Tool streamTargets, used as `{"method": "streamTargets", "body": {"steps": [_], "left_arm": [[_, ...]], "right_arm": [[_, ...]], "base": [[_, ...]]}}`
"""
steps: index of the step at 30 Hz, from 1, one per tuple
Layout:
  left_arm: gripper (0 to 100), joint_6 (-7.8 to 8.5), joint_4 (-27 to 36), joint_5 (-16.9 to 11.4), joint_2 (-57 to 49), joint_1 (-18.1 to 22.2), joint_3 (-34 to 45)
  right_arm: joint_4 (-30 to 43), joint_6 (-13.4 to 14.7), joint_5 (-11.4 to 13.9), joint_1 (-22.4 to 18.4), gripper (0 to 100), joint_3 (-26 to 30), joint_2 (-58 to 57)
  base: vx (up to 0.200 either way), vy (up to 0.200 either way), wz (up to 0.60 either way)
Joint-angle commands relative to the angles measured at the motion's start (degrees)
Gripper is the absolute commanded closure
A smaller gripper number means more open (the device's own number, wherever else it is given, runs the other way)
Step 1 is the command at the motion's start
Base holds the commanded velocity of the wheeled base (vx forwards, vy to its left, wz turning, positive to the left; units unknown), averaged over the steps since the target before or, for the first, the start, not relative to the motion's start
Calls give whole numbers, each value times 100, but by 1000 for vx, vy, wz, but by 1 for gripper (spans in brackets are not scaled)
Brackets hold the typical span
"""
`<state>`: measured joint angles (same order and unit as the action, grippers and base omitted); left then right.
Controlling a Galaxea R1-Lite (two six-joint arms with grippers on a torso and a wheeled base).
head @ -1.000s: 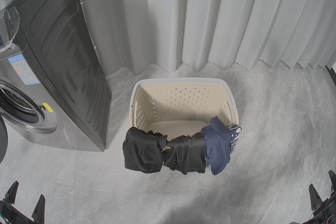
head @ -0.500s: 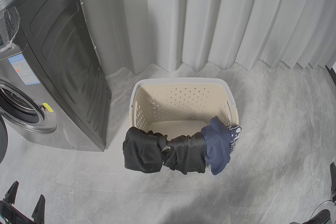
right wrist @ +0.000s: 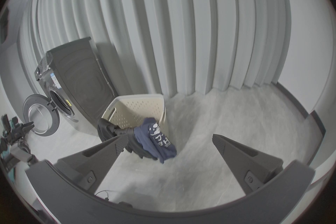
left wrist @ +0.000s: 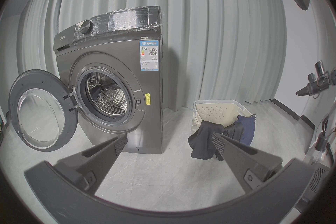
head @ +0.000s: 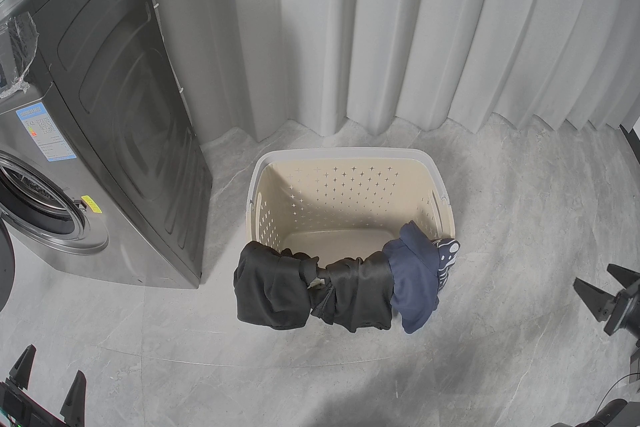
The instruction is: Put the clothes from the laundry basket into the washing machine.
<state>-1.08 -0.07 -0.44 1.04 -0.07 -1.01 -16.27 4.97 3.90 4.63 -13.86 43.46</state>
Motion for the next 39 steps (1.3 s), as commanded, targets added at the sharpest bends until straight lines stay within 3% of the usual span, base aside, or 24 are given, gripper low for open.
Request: {"method": "streamTargets", "body": {"steps": [1,7,16,22,29,32,39], "left_arm": [[0,-6,-1,0,-68,-1,101],[0,-6,-1,0,-68,-1,101],[0,-6,-1,0,-68,-1,101],[0,-6,-1,0,-68,-1,101],[0,-6,-1,0,-68,-1,101],[0,-6,-1,0,-68,-1,101],[0,-6,-1,0,-68,-1,101]], "right_arm": [[-1009,382,93,152,0,33,2343],[-1835,355,76,222,0,85,3292],[-2064,382,14,618,0,-99,3916],[-2319,584,5,890,0,-266,4584],[-2969,566,-30,1101,0,-310,5410],[-3215,549,-179,1180,0,-354,5718],[-3321,531,-223,1426,0,-574,6175]], "base": [[0,0,0],[0,0,0],[0,0,0],[0,0,0],[0,0,0],[0,0,0],[0,0,0]]}}
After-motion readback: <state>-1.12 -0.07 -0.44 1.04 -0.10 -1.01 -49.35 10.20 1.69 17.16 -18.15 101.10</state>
